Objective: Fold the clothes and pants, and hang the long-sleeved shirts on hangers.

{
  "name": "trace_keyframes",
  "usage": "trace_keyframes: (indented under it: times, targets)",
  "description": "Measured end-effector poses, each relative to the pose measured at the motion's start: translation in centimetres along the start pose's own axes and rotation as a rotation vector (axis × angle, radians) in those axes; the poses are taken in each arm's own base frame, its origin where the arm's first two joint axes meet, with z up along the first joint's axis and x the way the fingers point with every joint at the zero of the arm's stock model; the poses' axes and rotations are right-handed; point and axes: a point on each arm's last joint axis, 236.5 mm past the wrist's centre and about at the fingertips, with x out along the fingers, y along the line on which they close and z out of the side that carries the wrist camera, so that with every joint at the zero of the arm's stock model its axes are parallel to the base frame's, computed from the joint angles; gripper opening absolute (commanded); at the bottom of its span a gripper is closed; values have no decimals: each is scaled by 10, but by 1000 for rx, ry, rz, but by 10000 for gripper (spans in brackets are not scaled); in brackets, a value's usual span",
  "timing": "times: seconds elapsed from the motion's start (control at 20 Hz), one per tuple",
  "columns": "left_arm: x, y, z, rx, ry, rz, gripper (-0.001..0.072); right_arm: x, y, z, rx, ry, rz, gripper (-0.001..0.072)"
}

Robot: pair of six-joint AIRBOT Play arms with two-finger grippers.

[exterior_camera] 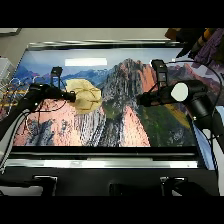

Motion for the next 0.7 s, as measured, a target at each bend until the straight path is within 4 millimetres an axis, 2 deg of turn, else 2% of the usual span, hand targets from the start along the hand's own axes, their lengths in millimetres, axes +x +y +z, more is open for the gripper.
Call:
trace_keyframes:
  times: [0.1, 0.15, 0.3, 0.45, 0.6, 0.7]
  targets:
    - [21, 1, 1, 1, -13, 2, 87, 0, 0, -2, 5, 7, 0, 92]
    - [27, 3, 0, 2, -15, 4, 15, 0, 0, -2, 9, 10, -1, 92]
    - [25, 3, 9, 2, -33, 5, 14, 0, 0, -4, 12, 16, -1, 92]
    - [-3, -5, 16, -22, -5, -19, 13, 0, 0, -7, 17, 28, -2, 91]
    - [-51, -39, 9, -68, 56, -121, 13, -1, -4, -20, 42, 85, -18, 91]
    - [-90, -82, 0, -73, 98, -236, 13, -3, -10, -36, 57, 150, -48, 91]
